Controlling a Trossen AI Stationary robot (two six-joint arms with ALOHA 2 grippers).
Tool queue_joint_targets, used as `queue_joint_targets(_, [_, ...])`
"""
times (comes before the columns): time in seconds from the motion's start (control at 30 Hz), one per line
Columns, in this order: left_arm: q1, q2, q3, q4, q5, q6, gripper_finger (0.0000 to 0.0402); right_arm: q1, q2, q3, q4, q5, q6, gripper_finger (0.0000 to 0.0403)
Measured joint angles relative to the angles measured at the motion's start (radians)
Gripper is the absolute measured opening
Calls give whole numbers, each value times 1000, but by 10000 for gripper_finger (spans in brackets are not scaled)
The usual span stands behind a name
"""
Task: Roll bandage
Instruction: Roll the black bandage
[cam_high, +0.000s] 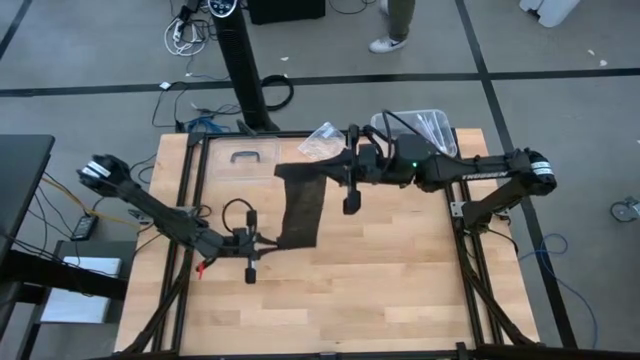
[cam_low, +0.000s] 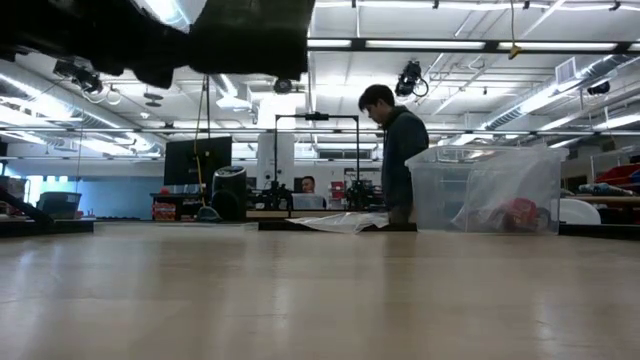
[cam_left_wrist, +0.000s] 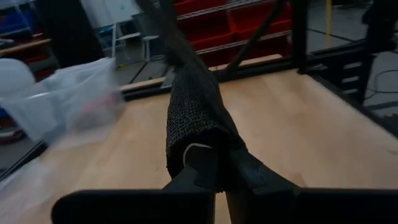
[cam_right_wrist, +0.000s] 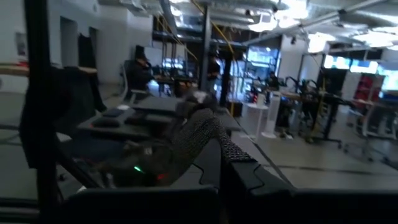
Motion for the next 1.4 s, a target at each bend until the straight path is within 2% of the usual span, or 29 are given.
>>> queue_joint_targets(0.27, [-32, 129, 175, -7, 81, 97, 18, -40, 31, 2, -54, -1, 18, 1])
queue_joint_targets(0.53, [-104, 149, 327, -136, 92, 175, 18, -44, 56, 1, -159, 5, 18, 1])
queue_joint_targets(0.73, [-192, 149, 379, -182, -49, 237, 18, -44, 58, 1, -232, 13, 17, 1])
queue_joint_targets(1.17, [-231, 149, 418, -135, -72, 294, 18, -38, 73, 0, -332, 34, 23, 9])
queue_joint_targets(1.3, [-231, 149, 419, -124, -72, 307, 18, -31, 79, 0, -351, 33, 53, 30])
queue_joint_targets(1.4, [-231, 149, 419, -119, -72, 308, 18, -27, 80, 0, -366, 34, 69, 62])
